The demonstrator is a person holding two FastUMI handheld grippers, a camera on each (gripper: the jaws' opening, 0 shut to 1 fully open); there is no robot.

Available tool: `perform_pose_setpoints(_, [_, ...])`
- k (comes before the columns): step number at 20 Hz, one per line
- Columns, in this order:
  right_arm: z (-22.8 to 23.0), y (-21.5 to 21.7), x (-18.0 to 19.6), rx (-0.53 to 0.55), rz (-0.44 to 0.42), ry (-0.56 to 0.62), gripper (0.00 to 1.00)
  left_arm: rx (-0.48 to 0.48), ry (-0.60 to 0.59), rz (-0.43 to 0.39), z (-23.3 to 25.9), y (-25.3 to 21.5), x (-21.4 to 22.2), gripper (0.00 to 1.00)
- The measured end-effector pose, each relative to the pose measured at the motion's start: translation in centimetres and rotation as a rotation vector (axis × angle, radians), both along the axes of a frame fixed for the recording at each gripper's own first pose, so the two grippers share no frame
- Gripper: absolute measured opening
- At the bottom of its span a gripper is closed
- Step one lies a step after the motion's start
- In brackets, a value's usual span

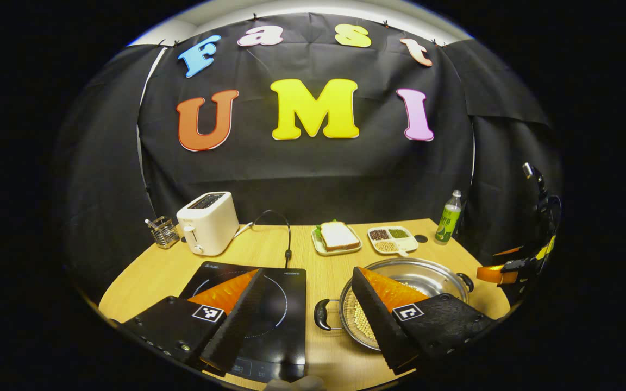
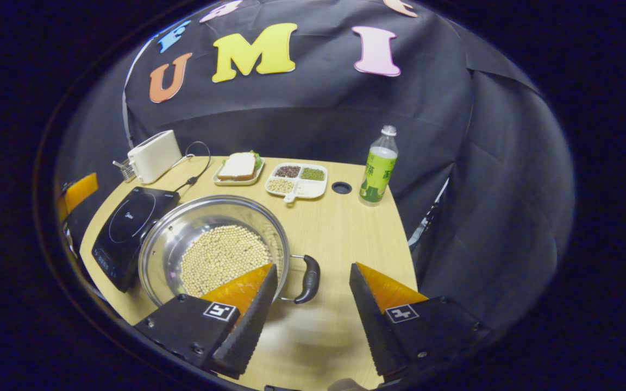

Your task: First push the handle of the pot to place it horizontally, then grasp the pot with both hands and set it on the induction cooktop.

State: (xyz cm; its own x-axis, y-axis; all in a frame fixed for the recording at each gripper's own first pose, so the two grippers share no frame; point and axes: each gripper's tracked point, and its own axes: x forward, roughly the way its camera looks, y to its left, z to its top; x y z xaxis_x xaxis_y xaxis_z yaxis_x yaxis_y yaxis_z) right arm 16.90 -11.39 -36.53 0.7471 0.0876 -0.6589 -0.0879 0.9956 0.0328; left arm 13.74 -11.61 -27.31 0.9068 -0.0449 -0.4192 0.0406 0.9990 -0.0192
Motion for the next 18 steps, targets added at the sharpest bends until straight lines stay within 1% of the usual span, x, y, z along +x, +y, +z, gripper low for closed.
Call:
perform_pose_setpoints(1, [-0.6, 0.2, 0.5, 0.008, -0.007, 0.005, 0.89, -0.002, 0.026, 0.006, -1.3, -0.5, 0.4, 0.97])
perform_pose_setpoints(2, [-1.4, 0.3, 1.0, 0.009, -0.015, 0.013, 0.89, -0.013, 0.052, 0.009, -2.8, -0.8, 0.5, 0.97])
perform_pose_setpoints(3, [-2.1, 0.4, 1.4, 0.011, -0.032, 0.026, 0.85, -0.023, 0.079, 0.014, -4.2, -1.2, 0.8, 0.97])
perform_pose_setpoints(4, [-2.5, 0.9, 1.7, 0.029, -0.031, 0.031, 0.89, -0.026, 0.103, 0.017, -5.4, -1.5, 1.1, 0.97])
perform_pose_setpoints(6, [-3.5, 1.4, 2.4, 0.035, -0.032, 0.036, 0.84, -0.020, 0.146, 0.016, -7.7, -2.0, 1.3, 0.97])
perform_pose_setpoints(7, [-3.9, 1.6, 2.7, 0.033, -0.030, 0.037, 0.84, -0.015, 0.162, 0.013, -8.6, -2.3, 1.4, 0.97])
perform_pose_setpoints(9, [-4.7, 2.2, 2.9, 0.035, -0.025, 0.053, 0.84, -0.017, 0.192, 0.011, -10.1, -2.8, 1.6, 0.98])
perform_pose_setpoints(11, [-5.1, 2.0, 3.1, 0.013, -0.024, 0.052, 0.84, -0.033, 0.217, 0.007, -11.1, -3.4, 1.3, 0.97])
perform_pose_setpoints(14, [-5.6, 2.0, 3.1, 0.011, -0.026, 0.066, 0.84, -0.038, 0.244, 0.004, -12.3, -4.0, 1.0, 0.97])
perform_pose_setpoints(15, [-5.9, 2.0, 3.0, 0.016, -0.032, 0.073, 0.87, -0.038, 0.248, 0.004, -12.7, -4.2, 1.1, 0.97])
perform_pose_setpoints(16, [-6.3, 2.0, 2.8, 0.021, -0.037, 0.088, 0.84, -0.039, 0.254, 0.002, -12.9, -4.4, 1.3, 0.96])
perform_pose_setpoints(18, [-6.9, 2.0, 2.7, 0.014, -0.037, 0.099, 0.84, -0.039, 0.275, 0.000, -13.5, -4.9, 1.2, 0.96])
